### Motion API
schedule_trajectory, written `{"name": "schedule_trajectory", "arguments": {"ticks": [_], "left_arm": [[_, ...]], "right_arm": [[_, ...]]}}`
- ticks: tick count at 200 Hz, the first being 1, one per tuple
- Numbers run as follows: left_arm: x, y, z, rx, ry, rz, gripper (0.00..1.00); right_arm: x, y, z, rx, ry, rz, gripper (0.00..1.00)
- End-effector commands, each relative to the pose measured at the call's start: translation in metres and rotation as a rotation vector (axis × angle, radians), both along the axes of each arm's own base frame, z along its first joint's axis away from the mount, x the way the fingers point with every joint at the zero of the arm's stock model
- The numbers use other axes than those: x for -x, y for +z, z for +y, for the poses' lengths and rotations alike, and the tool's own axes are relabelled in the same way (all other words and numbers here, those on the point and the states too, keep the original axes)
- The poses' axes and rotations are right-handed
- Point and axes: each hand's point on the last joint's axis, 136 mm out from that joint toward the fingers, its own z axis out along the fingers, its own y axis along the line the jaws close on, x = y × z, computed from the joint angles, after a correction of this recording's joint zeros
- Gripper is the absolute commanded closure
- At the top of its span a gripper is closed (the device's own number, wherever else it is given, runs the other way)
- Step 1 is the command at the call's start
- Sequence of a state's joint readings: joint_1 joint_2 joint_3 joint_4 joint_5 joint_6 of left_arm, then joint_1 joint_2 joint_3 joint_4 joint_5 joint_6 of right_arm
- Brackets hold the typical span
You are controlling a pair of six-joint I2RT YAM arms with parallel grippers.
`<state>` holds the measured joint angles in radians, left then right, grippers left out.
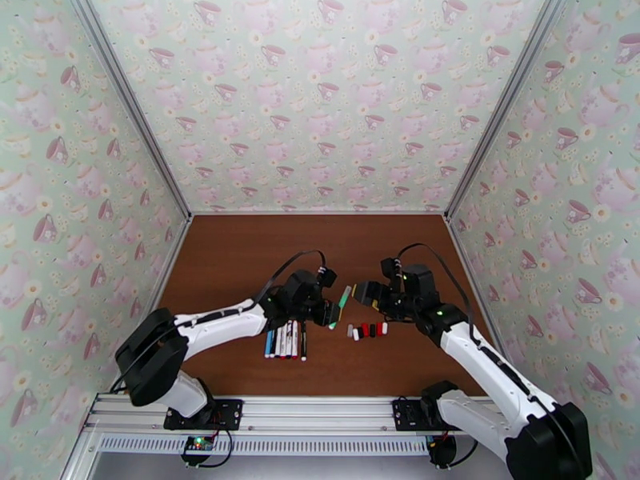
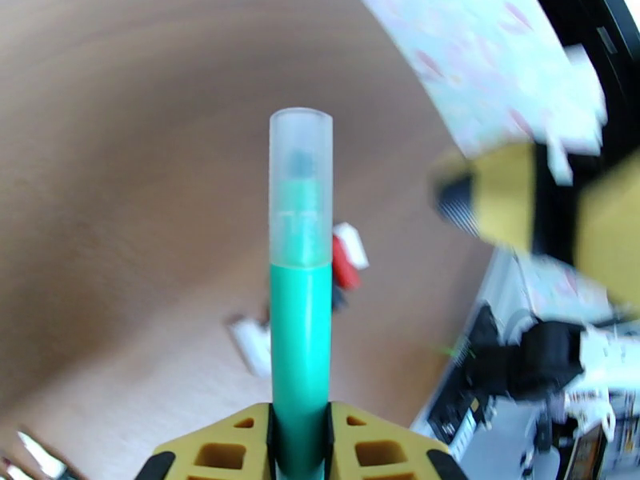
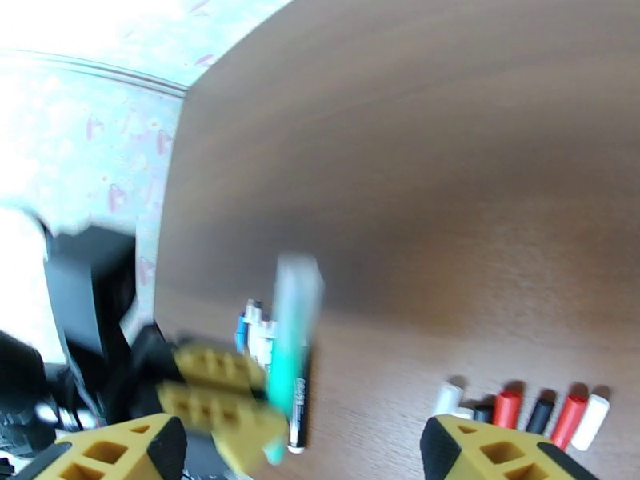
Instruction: Open the pen caps
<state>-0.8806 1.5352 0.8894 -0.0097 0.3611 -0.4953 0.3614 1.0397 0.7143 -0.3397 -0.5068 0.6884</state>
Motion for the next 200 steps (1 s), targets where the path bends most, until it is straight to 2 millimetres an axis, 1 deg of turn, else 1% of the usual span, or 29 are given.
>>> {"name": "schedule_trajectory", "arguments": {"ticks": [1,24,62,87,102,129,143,166,200], "left_arm": [[0.014,0.023,-0.006,0.091,-0.056,-0.043,0.8],[0.023,0.034,-0.007,0.155,-0.074,-0.038,0.8],[0.028,0.038,-0.007,0.185,-0.071,-0.022,0.81],[0.029,0.037,-0.008,0.186,-0.065,-0.013,0.81],[0.029,0.036,-0.008,0.193,-0.061,-0.007,0.81],[0.032,0.036,-0.012,0.232,-0.074,0.016,0.81],[0.033,0.035,-0.013,0.24,-0.076,0.024,0.82],[0.035,0.037,-0.014,0.257,-0.082,0.028,0.82],[0.037,0.036,-0.013,0.255,-0.09,0.037,0.81]], "right_arm": [[-0.004,0.017,0.013,-0.039,0.036,-0.024,0.23],[-0.004,0.017,0.023,-0.035,0.061,-0.019,0.26],[0.001,0.018,0.038,-0.03,0.099,-0.025,0.35],[0.002,0.02,0.04,-0.027,0.092,-0.038,0.46],[0.001,0.022,0.039,-0.028,0.085,-0.045,0.54],[0.002,0.023,0.04,-0.038,0.088,-0.046,0.64],[0.002,0.024,0.041,-0.039,0.089,-0.048,0.68],[0.003,0.023,0.041,-0.038,0.091,-0.046,0.71],[0.003,0.021,0.041,-0.032,0.088,-0.043,0.78]]}}
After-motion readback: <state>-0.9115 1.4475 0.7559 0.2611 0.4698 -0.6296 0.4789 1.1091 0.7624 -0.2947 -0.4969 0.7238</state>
